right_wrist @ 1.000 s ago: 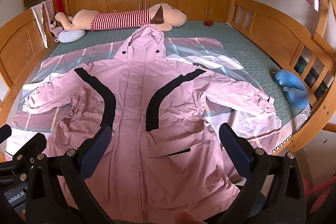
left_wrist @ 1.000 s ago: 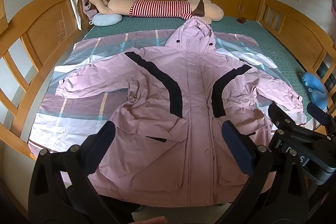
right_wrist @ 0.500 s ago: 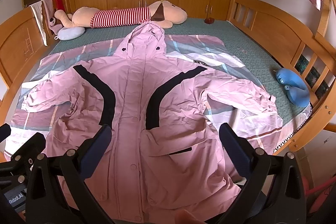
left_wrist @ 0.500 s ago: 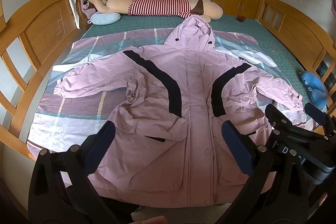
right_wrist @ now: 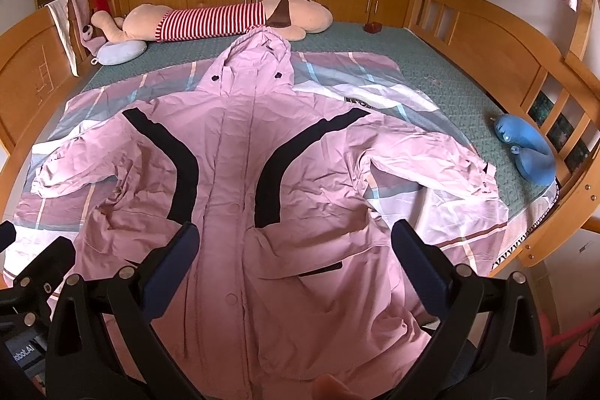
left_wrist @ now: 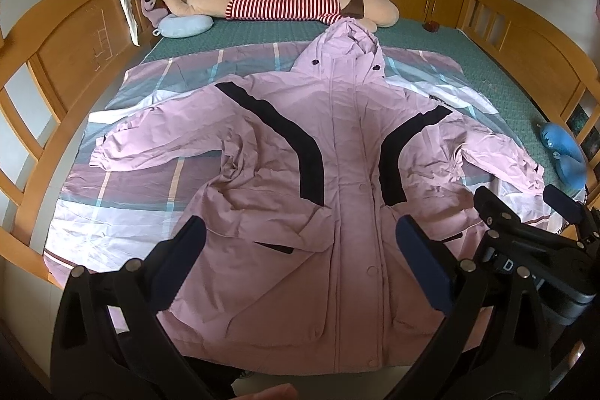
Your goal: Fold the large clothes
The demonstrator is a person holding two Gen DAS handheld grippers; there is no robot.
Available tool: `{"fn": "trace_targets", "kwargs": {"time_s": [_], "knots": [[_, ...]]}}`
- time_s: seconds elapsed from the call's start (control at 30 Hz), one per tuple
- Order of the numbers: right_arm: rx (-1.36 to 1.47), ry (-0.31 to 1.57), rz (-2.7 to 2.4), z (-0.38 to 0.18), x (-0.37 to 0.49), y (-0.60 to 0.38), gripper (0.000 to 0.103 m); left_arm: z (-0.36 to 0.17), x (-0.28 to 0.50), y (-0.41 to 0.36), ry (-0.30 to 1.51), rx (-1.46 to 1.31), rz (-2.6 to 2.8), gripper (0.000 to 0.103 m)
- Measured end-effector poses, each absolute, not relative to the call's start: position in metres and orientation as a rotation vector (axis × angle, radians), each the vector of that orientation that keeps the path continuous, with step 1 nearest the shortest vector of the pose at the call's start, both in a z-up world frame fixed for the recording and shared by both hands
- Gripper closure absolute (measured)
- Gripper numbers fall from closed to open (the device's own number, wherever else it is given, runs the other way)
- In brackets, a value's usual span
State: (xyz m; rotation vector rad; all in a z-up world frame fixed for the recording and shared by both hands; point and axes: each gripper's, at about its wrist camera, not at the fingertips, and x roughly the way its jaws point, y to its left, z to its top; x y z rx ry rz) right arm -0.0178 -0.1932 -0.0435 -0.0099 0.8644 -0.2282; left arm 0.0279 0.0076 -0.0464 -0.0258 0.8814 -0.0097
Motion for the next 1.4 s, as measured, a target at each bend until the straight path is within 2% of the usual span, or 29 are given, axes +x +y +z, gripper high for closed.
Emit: {"fn": "trace_targets", "kwargs": {"time_s": [0.2, 0.33, 0.4, 0.47, 0.6, 0.67, 0.73, 0.77, 0.8, 0.87, 0.9, 1.0, 1.1, 1.13, 1.17, 1.2, 1.27, 1.33, 1.4], "knots": [[0.107, 0.744, -0.253, -0.049, -0.003, -0.231, 0.001, -0.059, 0.045, 0.014, 0.845, -0.035, 0.057, 0.002], [0.272, 0.804, -0.229, -0.075, 0.036, -0.288, 0.003, -0.071, 0.071, 0.014, 0.795, 0.031, 0.086, 0.002], [0.346, 0.852, -0.235, -0.096, 0.061, -0.32, 0.02, -0.082, 0.095, 0.01, 0.762, 0.108, 0.123, 0.002], [0.318, 0.84, -0.308, -0.115, 0.081, -0.348, 0.026, -0.093, 0.12, 0.01, 0.765, 0.172, 0.155, 0.002], [0.24, 0.642, -0.481, -0.153, 0.087, -0.399, 0.026, -0.128, 0.173, 0.023, 0.82, 0.159, 0.112, 0.002], [0.37, 0.72, -0.557, -0.168, 0.093, -0.434, 0.026, -0.151, 0.183, 0.036, 0.831, 0.082, 0.114, 0.002], [0.582, 0.673, -0.515, -0.174, 0.092, -0.471, 0.022, -0.18, 0.19, 0.045, 0.902, 0.029, 0.102, 0.002], [0.593, 0.677, -0.578, -0.176, 0.093, -0.482, 0.017, -0.188, 0.196, 0.049, 0.948, 0.005, 0.094, 0.002], [0.569, 0.7, -0.669, -0.179, 0.096, -0.495, 0.016, -0.192, 0.201, 0.052, 0.978, -0.037, 0.068, 0.002], [0.561, 0.742, -0.756, -0.185, 0.104, -0.518, 0.014, -0.187, 0.201, 0.056, 0.962, -0.087, 0.016, 0.002], [0.569, 0.763, -0.781, -0.19, 0.11, -0.53, 0.009, -0.182, 0.2, 0.055, 0.933, -0.079, 0.007, 0.002], [0.637, 0.836, -0.754, -0.214, 0.13, -0.554, 0.006, -0.181, 0.195, 0.049, 0.905, -0.018, 0.028, 0.002], [0.689, 0.919, -0.656, -0.24, 0.148, -0.556, 0.006, -0.188, 0.195, 0.043, 0.935, 0.004, 0.015, 0.002], [0.671, 0.927, -0.652, -0.242, 0.15, -0.552, 0.013, -0.189, 0.194, 0.043, 0.945, 0.008, 0.011, 0.002], [0.642, 0.915, -0.66, -0.238, 0.152, -0.549, 0.046, -0.19, 0.194, 0.042, 0.951, 0.013, 0.009, 0.002], [0.623, 0.905, -0.679, -0.234, 0.15, -0.542, 0.089, -0.192, 0.193, 0.041, 0.954, 0.022, 0.011, 0.002], [0.647, 0.883, -0.681, -0.231, 0.144, -0.543, 0.103, -0.196, 0.194, 0.042, 0.958, 0.028, 0.025, 0.002], [0.731, 0.828, -0.635, -0.23, 0.14, -0.55, 0.103, -0.2, 0.195, 0.044, 0.968, 0.016, 0.034, 0.002], [0.697, 0.785, -0.653, -0.222, 0.136, -0.549, 0.103, -0.204, 0.196, 0.045, 0.987, 0.001, 0.039, 0.002]]}}
